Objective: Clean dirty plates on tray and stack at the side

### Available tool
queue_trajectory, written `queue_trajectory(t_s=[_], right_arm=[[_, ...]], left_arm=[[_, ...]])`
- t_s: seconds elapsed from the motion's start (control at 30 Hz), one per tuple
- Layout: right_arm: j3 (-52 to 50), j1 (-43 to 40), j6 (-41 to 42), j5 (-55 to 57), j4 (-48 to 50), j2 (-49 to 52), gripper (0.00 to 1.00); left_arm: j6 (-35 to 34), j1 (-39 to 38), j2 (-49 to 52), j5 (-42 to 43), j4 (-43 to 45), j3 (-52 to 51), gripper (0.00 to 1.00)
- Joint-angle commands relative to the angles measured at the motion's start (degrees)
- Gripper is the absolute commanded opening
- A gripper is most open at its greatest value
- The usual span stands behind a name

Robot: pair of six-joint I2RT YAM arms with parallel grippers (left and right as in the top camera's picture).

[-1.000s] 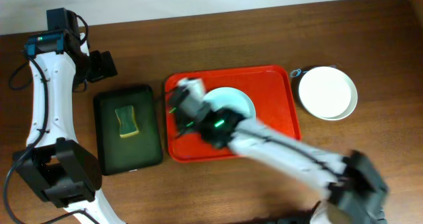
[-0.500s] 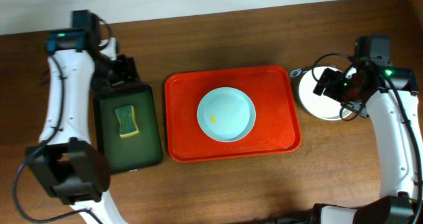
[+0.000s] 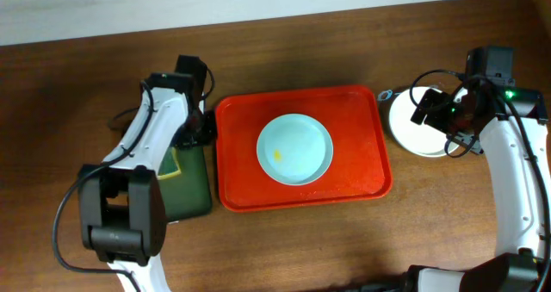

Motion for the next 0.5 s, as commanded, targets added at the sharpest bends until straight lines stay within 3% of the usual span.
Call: queue_trajectory(t_s=[0.0, 0.03, 0.13, 0.27, 0.47], right_arm=[[0.0, -0.2, -0.6, -0.3, 0.0, 0.4, 0.98], [0.0, -0.2, -0.6, -0.3, 0.0, 0.4, 0.98], [0.0, -0.2, -0.6, -0.3, 0.0, 0.4, 0.98], [0.0, -0.2, -0.6, -0.3, 0.0, 0.4, 0.98], [0.0, -0.2, -0.6, -0.3, 0.0, 0.4, 0.98]], left_arm=[[-0.6, -0.1, 0.2, -0.7, 3.2, -4.0, 0.14], [-0.6, -0.1, 0.2, -0.8, 3.8, -4.3, 0.1], [-1.6, -0.1, 0.2, -0.8, 4.7, -4.7, 0.11], [-1.7, -0.1, 0.3, -0.7, 8.5, -7.3, 0.0], [-0.9, -1.6, 0.2, -0.5, 9.5, -7.1, 0.0]])
